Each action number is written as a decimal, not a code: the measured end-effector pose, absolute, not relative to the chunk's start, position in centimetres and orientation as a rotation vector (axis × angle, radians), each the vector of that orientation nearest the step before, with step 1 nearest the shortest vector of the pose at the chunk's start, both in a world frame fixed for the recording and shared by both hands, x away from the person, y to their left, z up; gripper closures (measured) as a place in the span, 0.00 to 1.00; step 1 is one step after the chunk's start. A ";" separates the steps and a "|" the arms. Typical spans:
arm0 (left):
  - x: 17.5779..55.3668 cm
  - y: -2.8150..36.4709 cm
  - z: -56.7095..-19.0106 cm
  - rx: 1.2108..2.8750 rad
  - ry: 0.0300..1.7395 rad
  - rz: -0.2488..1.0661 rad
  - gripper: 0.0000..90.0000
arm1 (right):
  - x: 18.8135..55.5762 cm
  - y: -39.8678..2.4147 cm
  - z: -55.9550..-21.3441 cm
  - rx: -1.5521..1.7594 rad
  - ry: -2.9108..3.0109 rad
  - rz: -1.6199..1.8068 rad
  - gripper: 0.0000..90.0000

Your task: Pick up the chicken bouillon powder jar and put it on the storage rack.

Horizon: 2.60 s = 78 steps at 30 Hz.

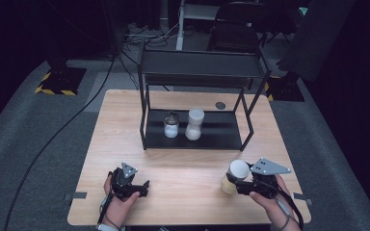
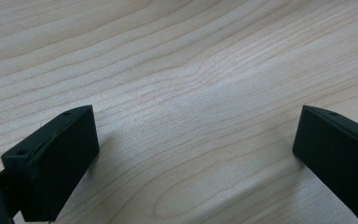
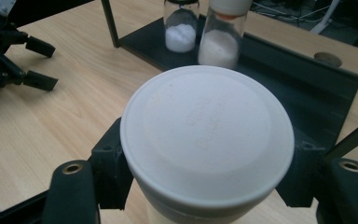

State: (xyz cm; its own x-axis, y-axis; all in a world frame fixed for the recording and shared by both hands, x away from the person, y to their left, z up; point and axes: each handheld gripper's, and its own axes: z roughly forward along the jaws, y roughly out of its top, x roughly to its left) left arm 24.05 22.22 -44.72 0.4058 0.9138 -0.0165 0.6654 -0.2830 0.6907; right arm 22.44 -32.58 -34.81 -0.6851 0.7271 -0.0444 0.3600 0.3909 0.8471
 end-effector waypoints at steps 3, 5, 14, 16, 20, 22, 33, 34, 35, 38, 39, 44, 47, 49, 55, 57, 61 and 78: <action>24.1 22.2 -44.7 2.044 1.341 0.518 0.00 | 23.0 -32.8 -34.2 0.937 2.237 1.221 0.38; 24.1 22.2 -44.7 2.044 1.340 0.518 0.00 | 23.5 -33.0 -33.8 0.946 2.232 1.229 0.38; 24.1 22.2 -44.7 2.044 1.340 0.518 0.00 | 25.6 -33.3 -32.6 0.958 2.226 1.237 0.38; 24.0 22.2 -44.7 2.044 1.340 0.519 0.00 | 26.1 -33.2 -32.2 0.956 2.222 1.240 0.38; 24.0 22.2 -44.7 2.044 1.340 0.519 0.00 | 27.0 -33.0 -31.5 0.943 2.212 1.242 0.38; 24.0 22.2 -44.7 2.044 1.340 0.519 0.00 | 27.5 -32.8 -31.1 0.937 2.210 1.238 0.38; 24.0 22.1 -44.7 2.043 1.343 0.520 0.00 | 30.9 -31.8 -29.4 0.939 2.203 1.228 0.38; 24.0 22.1 -44.7 2.043 1.343 0.520 0.00 | 31.2 -31.7 -29.4 0.944 2.202 1.227 0.38; 24.0 22.1 -44.7 2.043 1.343 0.519 0.00 | 31.5 -31.6 -29.3 0.947 2.201 1.223 0.38; 24.0 22.1 -44.7 2.041 1.345 0.522 0.00 | 32.7 -31.3 -29.4 0.959 2.198 1.215 0.38; 24.0 22.0 -44.7 2.040 1.350 0.523 0.00 | 32.9 -31.2 -29.5 0.963 2.198 1.214 0.38; 24.0 21.9 -44.7 2.035 1.358 0.525 0.00 | 34.5 -30.8 -29.8 0.983 2.185 1.209 0.38; 24.0 21.8 -44.7 2.033 1.360 0.527 0.00 | 35.5 -30.5 -30.1 0.996 2.179 1.205 0.38; 24.0 21.8 -44.7 2.033 1.360 0.527 0.00 | 36.0 -30.3 -30.3 1.006 2.176 1.198 0.38; 24.0 21.8 -44.7 2.033 1.361 0.527 0.00 | 37.5 -29.5 -31.2 1.038 2.164 1.166 0.38; 24.0 21.8 -44.7 2.032 1.362 0.526 0.00 | 38.1 -29.2 -31.5 1.056 2.163 1.158 0.38; 24.1 21.8 -44.7 2.033 1.361 0.527 0.00 | 38.8 -28.7 -32.1 1.074 2.158 1.145 0.38; 24.1 21.8 -44.7 2.034 1.361 0.528 0.00 | 41.6 -27.4 -34.6 1.116 2.155 1.110 0.38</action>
